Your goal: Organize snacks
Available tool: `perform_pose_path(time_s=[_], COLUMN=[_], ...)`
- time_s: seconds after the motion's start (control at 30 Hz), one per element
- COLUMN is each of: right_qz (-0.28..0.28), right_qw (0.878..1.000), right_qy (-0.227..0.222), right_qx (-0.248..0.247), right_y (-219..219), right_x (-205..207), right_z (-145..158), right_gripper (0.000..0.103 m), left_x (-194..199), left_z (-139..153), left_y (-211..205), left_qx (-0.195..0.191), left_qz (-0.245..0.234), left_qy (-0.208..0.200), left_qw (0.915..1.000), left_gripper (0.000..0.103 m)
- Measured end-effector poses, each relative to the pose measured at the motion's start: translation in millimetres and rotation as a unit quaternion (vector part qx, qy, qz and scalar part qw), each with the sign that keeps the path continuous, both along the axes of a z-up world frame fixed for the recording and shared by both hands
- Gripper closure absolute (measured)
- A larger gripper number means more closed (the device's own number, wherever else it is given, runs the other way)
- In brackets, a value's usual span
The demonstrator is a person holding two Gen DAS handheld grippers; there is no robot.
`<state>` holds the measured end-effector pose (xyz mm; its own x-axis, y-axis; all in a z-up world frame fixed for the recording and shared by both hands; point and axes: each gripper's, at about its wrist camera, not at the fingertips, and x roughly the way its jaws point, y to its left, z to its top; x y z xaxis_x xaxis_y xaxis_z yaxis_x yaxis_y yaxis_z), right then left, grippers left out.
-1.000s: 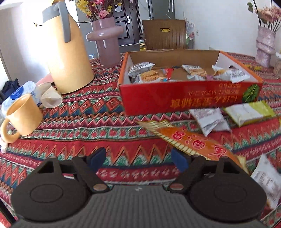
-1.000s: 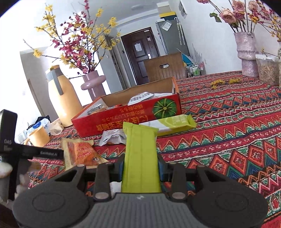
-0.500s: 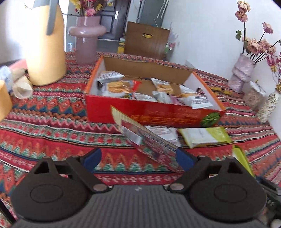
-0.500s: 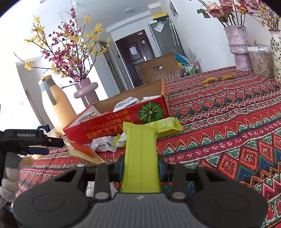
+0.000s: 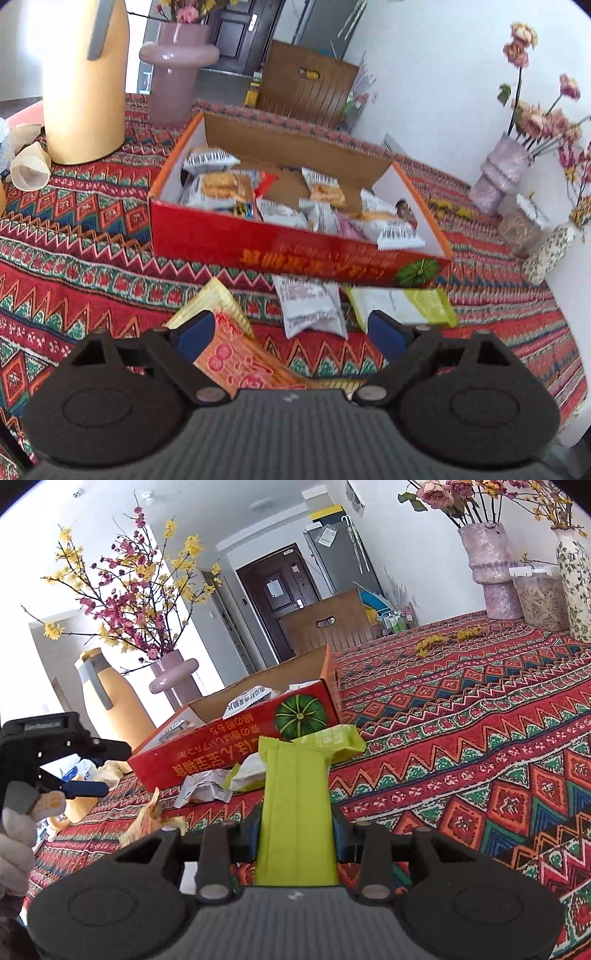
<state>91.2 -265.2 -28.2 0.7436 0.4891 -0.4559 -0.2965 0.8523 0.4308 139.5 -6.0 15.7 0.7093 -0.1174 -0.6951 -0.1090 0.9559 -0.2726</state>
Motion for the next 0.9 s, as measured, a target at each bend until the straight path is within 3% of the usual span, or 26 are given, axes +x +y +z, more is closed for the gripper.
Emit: perform_pose_path(time_s=[0.27, 0.47, 0.6, 0.67, 0.73, 0.9], right_qz=[0.000, 0.002, -0.003, -0.004, -0.003, 0.000], right_qw=[1.000, 1.000, 1.000, 1.000, 1.000, 1.000], right_qy=[0.000, 0.001, 0.000, 0.002, 0.004, 0.006], right_qx=[0.004, 0.005, 0.007, 0.008, 0.010, 0.011], right_y=[-3, -3, -8, -9, -9, -7], right_x=[0, -1, 0, 1, 2, 3], right_z=[-2, -2, -2, -3, -5, -7], right_gripper=[0.068, 0.068, 0.068, 0.068, 0.068, 0.068], left_x=[2, 21, 22, 22, 21, 23], left_z=[-28, -47, -50, -50, -48, -47], left_y=[1, -11, -17, -18, -19, -22], left_qx=[0.023, 0.040, 0.056, 0.057, 0.056, 0.063], left_qz=[0.024, 0.064, 0.066, 0.057, 0.049, 0.037], left_qy=[0.072, 0.132, 0.148, 0.146, 0.138, 0.126], left_qw=[0.9969, 0.9884, 0.9851, 0.9860, 0.9877, 0.9893], left_gripper=[0.006, 0.000, 0.000, 0.003, 0.015, 0.032])
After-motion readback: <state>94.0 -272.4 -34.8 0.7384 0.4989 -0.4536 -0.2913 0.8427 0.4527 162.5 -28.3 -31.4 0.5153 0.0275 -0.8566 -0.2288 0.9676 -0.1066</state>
